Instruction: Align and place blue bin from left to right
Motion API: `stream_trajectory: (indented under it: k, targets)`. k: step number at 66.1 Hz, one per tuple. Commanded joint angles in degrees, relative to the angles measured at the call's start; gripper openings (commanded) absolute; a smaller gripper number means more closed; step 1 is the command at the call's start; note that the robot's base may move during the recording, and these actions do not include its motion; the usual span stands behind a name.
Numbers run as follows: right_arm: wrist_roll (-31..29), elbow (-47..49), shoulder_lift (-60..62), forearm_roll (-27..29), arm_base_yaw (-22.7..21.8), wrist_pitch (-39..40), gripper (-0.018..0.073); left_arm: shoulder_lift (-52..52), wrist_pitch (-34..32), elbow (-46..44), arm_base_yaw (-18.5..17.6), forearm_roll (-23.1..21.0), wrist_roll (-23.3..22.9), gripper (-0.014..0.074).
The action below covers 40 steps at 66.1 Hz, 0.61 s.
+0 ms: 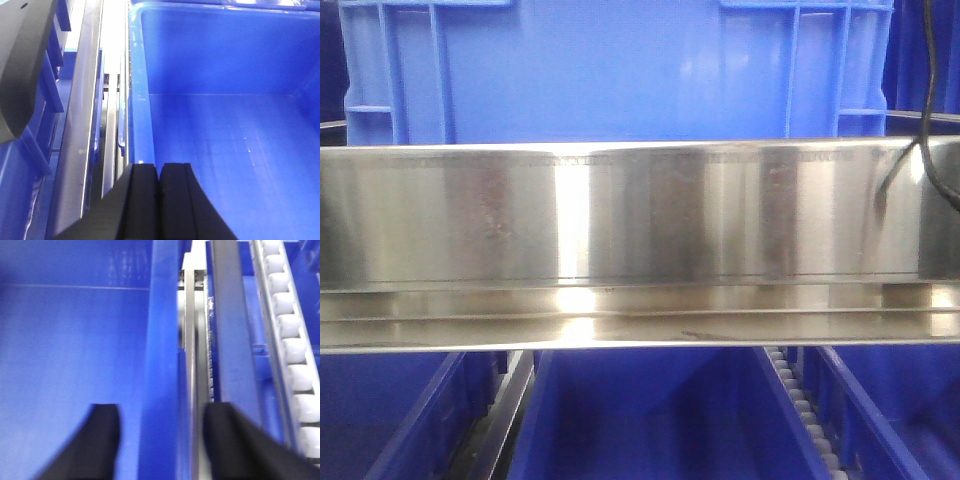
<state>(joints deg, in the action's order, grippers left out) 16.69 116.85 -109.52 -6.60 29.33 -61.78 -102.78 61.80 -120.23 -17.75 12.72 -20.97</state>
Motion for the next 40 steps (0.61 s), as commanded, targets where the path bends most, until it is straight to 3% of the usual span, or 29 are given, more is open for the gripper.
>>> stream_trajectory:
  k: [1, 10, 22, 27, 40]
  targets:
    - [-0.18, 0.45, -0.03, -0.54, -0.02, -0.07, 0.0112, 0.12, 0.09, -0.57, -0.34, -0.21, -0.28, -0.0111]
    - [-0.29, 0.45, -0.03, -0.99, -0.02, -0.07, -0.0094, 0.09, 0.09, -0.57, -0.34, -0.21, -0.28, -0.0068]
    - [-0.29, 0.45, -0.03, -1.33, -0.02, -0.07, -0.0069, -0.96, -0.17, -0.57, -0.34, -0.21, -0.28, 0.0272]
    - [-0.29, 0.45, -0.03, -1.33, -0.02, 0.04, -0.0069, -1.75, -0.58, -0.57, -0.67, -0.21, -1.0, 0.0364]
    - [-0.29, 0.45, -0.03, -1.33, -0.02, 0.04, -0.0069, -4.84, -1.54, -0.57, -1.63, 4.29, -5.24, 0.0337]
